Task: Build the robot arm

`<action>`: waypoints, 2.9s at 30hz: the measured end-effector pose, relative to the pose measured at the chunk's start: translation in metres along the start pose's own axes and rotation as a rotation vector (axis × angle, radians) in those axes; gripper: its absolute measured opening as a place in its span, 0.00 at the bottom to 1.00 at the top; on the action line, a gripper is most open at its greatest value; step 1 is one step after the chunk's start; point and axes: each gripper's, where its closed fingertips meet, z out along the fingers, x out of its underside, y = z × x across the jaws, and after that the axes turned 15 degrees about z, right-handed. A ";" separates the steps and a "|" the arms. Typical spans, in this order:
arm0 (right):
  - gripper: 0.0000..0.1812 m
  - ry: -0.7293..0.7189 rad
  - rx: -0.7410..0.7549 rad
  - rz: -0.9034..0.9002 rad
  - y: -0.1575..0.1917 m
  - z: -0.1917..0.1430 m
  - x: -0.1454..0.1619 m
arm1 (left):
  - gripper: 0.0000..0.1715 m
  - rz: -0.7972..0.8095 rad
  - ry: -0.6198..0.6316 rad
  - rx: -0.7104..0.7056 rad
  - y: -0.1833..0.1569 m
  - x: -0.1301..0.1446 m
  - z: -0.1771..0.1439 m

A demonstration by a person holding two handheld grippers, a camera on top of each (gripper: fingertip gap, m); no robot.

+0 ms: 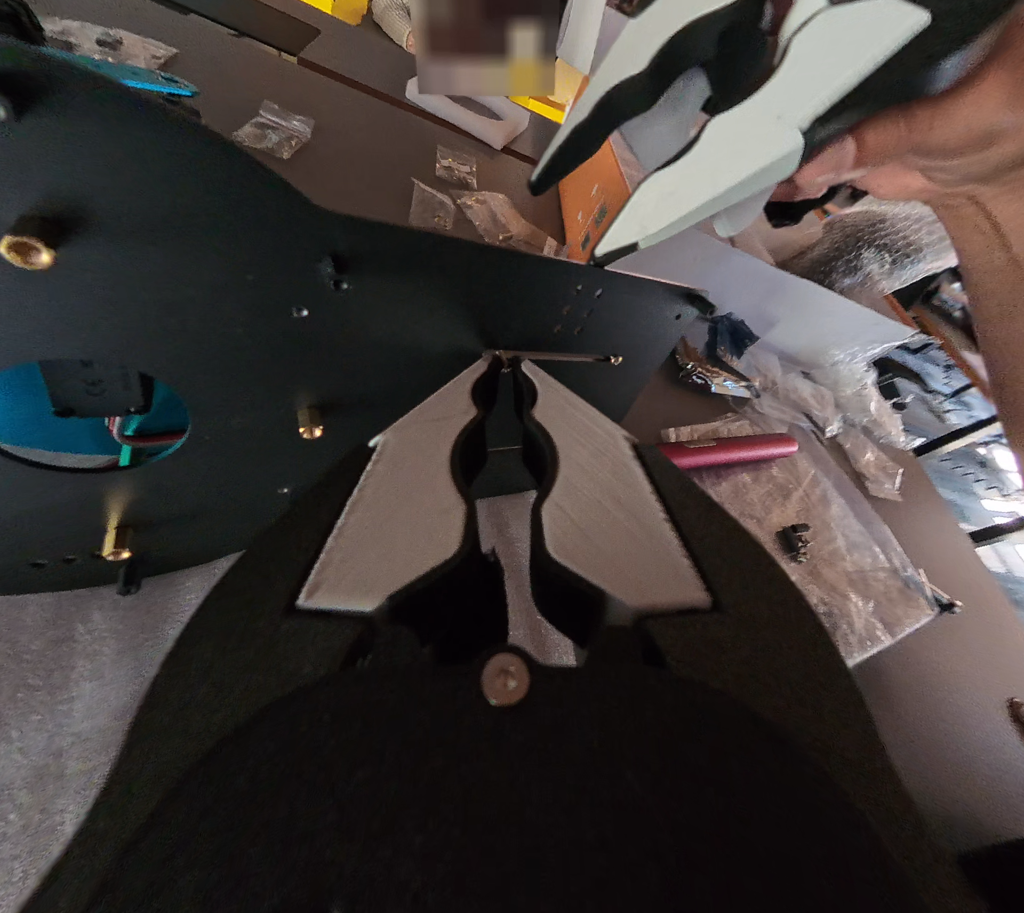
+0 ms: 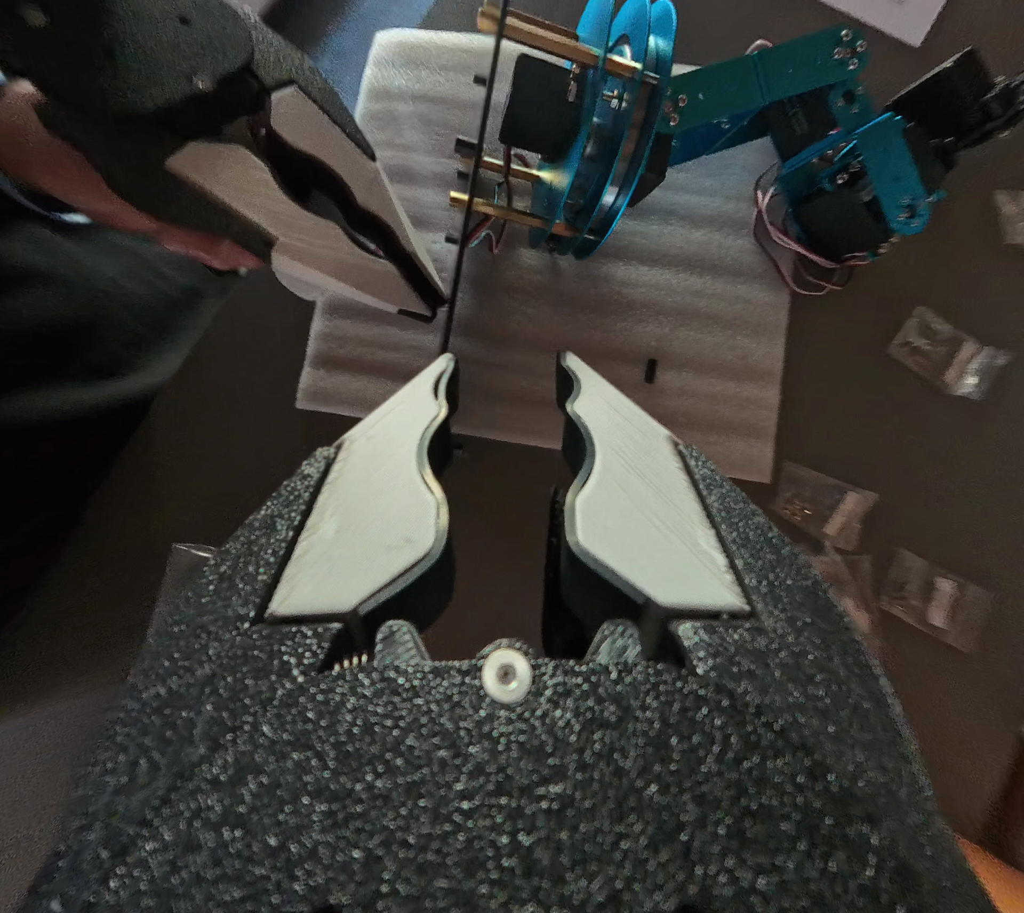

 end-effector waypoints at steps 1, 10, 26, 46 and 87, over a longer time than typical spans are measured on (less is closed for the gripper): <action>0.17 0.010 0.042 -0.040 0.003 -0.001 0.001 | 0.01 -0.023 -0.005 0.011 0.000 0.000 0.000; 0.23 -0.033 0.244 -0.047 0.024 -0.006 0.002 | 0.01 -0.214 -0.044 0.126 0.001 -0.002 -0.001; 0.30 0.008 0.288 -0.071 0.011 0.041 0.001 | 0.01 -0.360 -0.076 0.220 0.002 -0.004 -0.003; 0.19 -0.056 0.195 -0.004 0.010 0.046 0.007 | 0.02 -0.699 -0.192 0.376 0.001 -0.004 -0.003; 0.19 -0.325 0.219 0.246 0.043 -0.036 0.037 | 0.00 0.464 0.369 -0.078 0.008 0.103 -0.031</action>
